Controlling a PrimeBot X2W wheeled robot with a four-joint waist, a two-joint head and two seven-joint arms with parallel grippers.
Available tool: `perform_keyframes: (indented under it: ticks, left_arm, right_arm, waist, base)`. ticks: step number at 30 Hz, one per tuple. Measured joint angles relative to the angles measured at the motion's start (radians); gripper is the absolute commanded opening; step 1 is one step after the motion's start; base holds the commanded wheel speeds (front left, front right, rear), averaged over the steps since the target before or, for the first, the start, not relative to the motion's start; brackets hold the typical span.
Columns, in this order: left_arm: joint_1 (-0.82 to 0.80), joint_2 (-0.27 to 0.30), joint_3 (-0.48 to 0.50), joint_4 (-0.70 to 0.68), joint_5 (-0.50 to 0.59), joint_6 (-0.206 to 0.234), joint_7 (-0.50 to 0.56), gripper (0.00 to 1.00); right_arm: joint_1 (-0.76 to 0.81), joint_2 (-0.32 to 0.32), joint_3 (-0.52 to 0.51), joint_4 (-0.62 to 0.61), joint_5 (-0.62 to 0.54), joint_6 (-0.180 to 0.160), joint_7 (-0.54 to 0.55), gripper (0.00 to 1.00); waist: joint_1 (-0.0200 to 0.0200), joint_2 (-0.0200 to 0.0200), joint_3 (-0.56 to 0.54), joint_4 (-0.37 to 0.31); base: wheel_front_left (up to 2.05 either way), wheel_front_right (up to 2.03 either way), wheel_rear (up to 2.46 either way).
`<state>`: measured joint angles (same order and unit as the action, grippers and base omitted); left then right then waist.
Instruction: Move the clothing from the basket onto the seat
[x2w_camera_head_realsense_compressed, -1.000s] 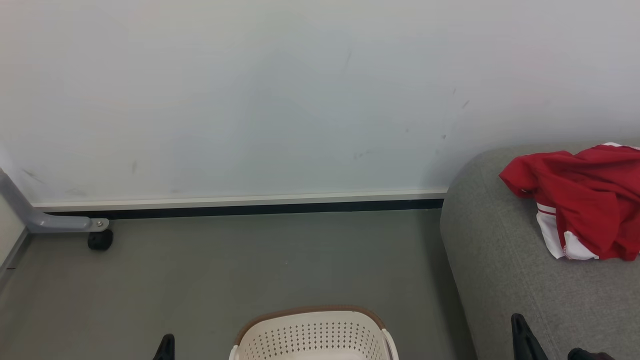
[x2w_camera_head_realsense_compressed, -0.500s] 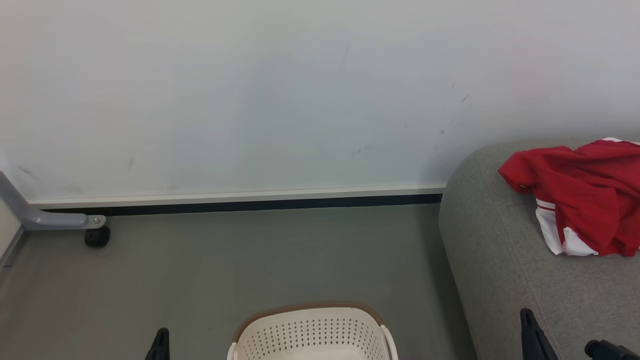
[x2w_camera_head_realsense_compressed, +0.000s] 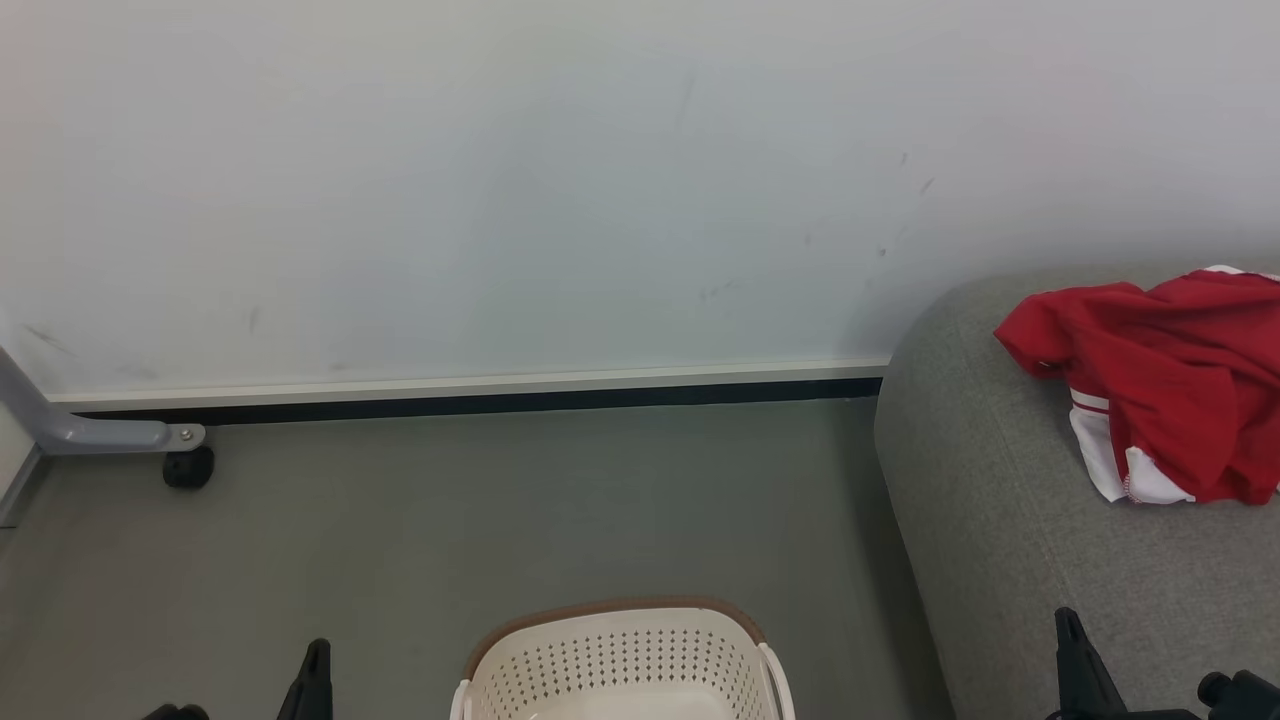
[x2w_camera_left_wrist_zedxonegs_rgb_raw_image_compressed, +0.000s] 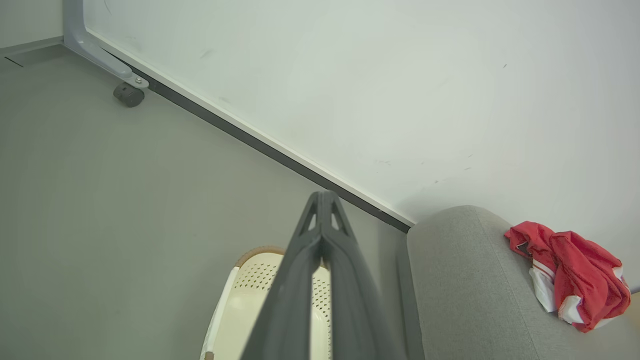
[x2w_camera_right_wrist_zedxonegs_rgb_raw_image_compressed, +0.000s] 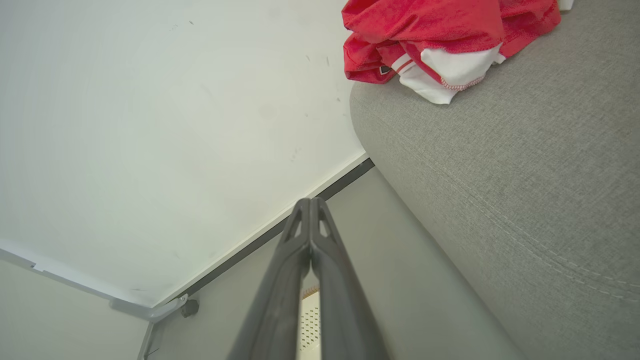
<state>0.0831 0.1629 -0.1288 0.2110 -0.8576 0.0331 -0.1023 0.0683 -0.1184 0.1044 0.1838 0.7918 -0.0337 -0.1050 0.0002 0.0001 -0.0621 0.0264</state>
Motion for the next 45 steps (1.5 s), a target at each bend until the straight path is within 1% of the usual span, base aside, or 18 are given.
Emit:
perform_keyframes:
  ticks: [19, 22, 23, 45]
  left_arm:
    - [-0.041, -0.033, 0.06, 0.022, -0.204, -0.043, 0.058, 0.0]
    - [-0.045, -0.039, 0.069, 0.028, -0.226, -0.044, 0.067, 0.0]
    - [-0.047, -0.04, 0.073, 0.029, -0.243, -0.052, 0.074, 0.0]
    - [-0.102, -0.076, 0.144, 0.054, -0.472, -0.101, 0.142, 0.0]
  right_arm:
    - [-0.042, 0.021, -0.066, 0.03, 0.224, 0.043, 0.061, 0.0]
    - [-0.044, 0.023, -0.076, 0.037, 0.255, 0.049, 0.071, 0.0]
    - [-0.046, 0.024, -0.08, 0.039, 0.27, 0.052, 0.077, 0.0]
    - [-0.102, 0.048, -0.155, 0.075, 0.525, 0.097, 0.144, 0.0]
  waist:
    - [0.0, 0.0, 0.018, -0.007]
    - [0.0, 0.0, 0.02, -0.008]
    - [0.0, 0.0, 0.021, -0.009]
    - [-0.0002, 0.0, 0.042, -0.017]
  base:
    - [0.0, 0.0, 0.0]
    - [0.0, 0.0, 0.0]
    - [0.0, 0.0, 0.0]
    - [0.0, 0.0, 0.0]
